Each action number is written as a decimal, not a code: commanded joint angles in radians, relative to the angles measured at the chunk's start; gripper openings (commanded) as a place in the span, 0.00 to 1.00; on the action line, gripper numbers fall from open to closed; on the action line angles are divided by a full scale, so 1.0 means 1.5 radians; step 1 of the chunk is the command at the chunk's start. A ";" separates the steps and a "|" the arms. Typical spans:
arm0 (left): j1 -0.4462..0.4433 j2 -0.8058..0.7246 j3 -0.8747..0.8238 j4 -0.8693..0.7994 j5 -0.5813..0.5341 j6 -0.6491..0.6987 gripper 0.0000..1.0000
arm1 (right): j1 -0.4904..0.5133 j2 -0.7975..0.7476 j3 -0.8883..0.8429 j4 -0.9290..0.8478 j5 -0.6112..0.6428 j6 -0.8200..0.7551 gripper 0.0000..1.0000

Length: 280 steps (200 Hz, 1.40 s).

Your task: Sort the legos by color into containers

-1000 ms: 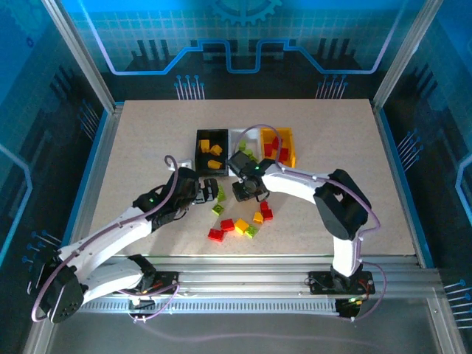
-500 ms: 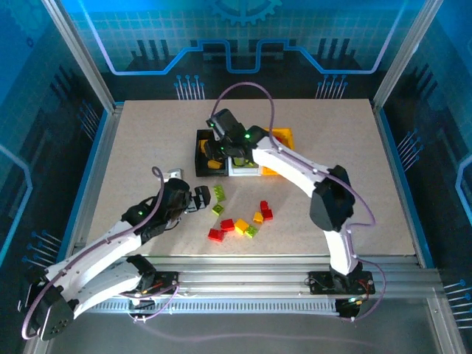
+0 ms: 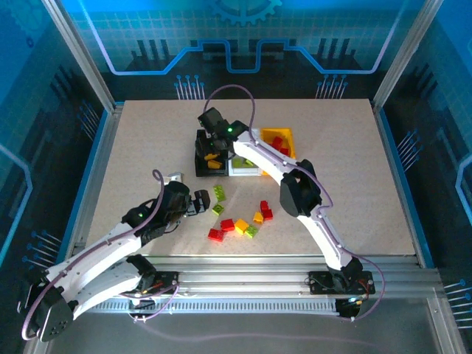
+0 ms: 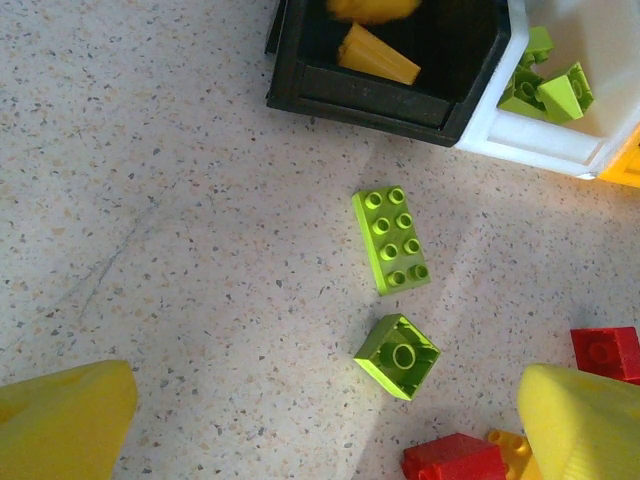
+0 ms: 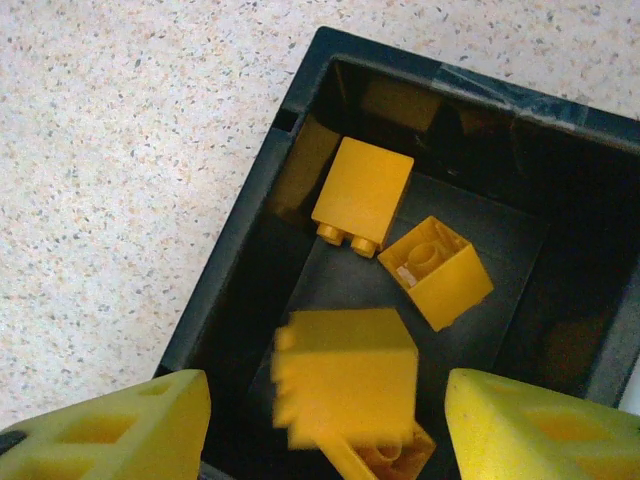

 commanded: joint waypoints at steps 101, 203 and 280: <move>0.002 0.170 0.068 0.077 0.085 0.043 0.88 | -0.006 -0.422 -0.486 0.179 0.024 0.054 0.69; 0.000 0.517 0.252 0.078 0.018 0.124 0.80 | -0.055 -0.674 -0.780 0.229 0.024 0.085 0.69; -0.024 0.640 0.318 0.032 0.019 0.120 0.67 | -0.080 -0.733 -0.837 0.251 0.011 0.096 0.70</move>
